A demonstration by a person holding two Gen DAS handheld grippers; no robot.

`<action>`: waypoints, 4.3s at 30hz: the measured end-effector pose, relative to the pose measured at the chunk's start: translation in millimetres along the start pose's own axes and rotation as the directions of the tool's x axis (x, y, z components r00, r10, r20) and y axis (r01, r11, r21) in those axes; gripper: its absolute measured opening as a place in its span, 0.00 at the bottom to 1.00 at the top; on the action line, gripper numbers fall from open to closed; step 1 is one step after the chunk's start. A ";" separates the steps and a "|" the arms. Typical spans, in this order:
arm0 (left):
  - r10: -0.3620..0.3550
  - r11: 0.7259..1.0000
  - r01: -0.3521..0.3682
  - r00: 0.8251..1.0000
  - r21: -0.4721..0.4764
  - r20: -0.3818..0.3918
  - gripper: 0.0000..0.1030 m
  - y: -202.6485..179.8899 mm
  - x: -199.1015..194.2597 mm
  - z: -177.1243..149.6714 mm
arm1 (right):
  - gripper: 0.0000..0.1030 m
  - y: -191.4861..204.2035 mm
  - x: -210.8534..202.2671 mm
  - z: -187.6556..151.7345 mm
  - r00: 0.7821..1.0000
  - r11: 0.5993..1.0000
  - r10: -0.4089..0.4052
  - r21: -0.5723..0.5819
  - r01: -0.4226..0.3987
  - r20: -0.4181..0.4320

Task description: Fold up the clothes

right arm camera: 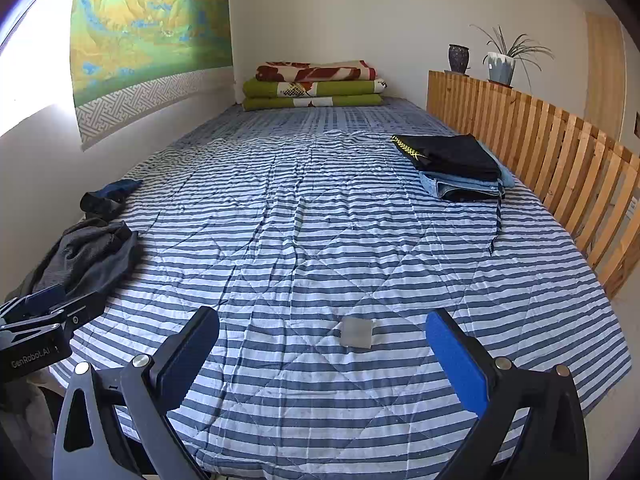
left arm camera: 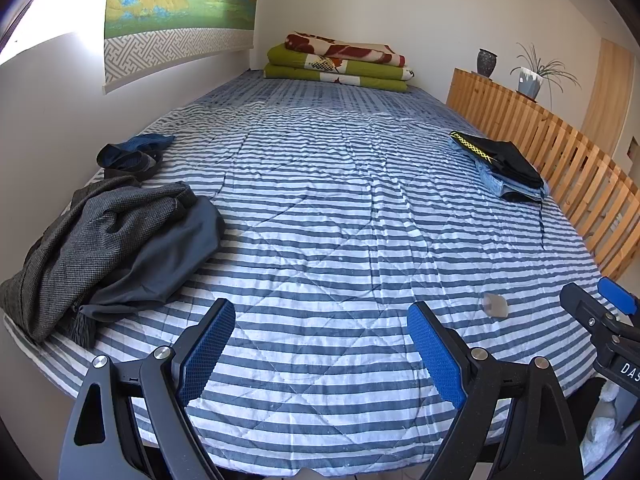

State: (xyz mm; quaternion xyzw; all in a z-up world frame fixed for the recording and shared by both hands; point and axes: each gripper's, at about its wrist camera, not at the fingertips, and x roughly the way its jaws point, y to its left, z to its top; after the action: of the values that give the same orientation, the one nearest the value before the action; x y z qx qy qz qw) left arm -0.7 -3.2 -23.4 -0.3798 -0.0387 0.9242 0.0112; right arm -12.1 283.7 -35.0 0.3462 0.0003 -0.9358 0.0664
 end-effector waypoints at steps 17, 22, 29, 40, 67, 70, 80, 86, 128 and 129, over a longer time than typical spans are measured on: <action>0.001 1.000 -0.001 1.000 -0.001 0.005 0.88 0.7 -2.8 2.6 | 0.99 3.5 -0.8 2.5 1.000 1.000 0.002 -0.012 -0.002 0.006; 0.009 1.000 -0.009 1.000 -0.006 0.016 0.88 5.2 -6.8 5.9 | 0.99 6.5 -1.6 4.4 1.000 1.000 0.004 -0.023 -0.003 0.010; 0.030 0.999 -0.029 0.999 -0.015 0.034 0.88 15.9 -12.3 13.3 | 0.99 14.2 -0.9 13.1 1.000 0.999 0.022 -0.040 -0.021 0.017; 0.078 0.995 -0.075 0.996 -0.070 0.035 0.88 54.7 -11.1 22.0 | 0.95 45.0 5.7 30.1 0.996 0.991 0.080 -0.108 -0.076 0.035; 0.330 0.852 -0.321 0.943 -0.413 -0.050 0.87 278.0 0.6 -19.7 | 0.86 227.0 109.0 72.0 0.882 0.830 0.427 -0.302 -0.470 -0.199; 0.360 0.818 -0.346 0.931 -0.459 -0.061 0.87 309.3 -5.0 -27.1 | 0.86 259.9 120.0 73.8 0.854 0.803 0.462 -0.295 -0.518 -0.241; 0.429 0.684 -0.417 0.893 -0.599 -0.132 0.87 392.1 -4.8 -53.3 | 0.86 379.4 160.4 70.5 0.777 0.721 0.511 -0.309 -0.620 -0.367; 0.413 0.628 -0.418 0.894 -0.656 -0.174 0.87 432.4 12.3 -65.1 | 0.86 429.9 197.1 63.0 0.740 0.730 0.494 -0.245 -0.639 -0.457; -0.268 0.961 0.269 0.963 0.068 -0.027 0.10 -28.6 -9.7 -25.1 | 0.07 144.4 119.2 116.2 0.915 0.885 0.340 -0.255 -0.390 -0.219; -0.282 0.954 0.285 0.958 0.096 -0.044 0.10 -47.5 -5.5 -27.6 | 0.07 127.0 123.7 117.9 0.923 0.902 0.319 -0.230 -0.366 -0.216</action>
State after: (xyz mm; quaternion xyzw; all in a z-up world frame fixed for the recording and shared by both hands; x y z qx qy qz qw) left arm 22.2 45.6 -35.2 -0.3831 -0.0458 0.9080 0.1635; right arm -165.7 137.0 -19.7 0.4085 0.0706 -0.8672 0.2760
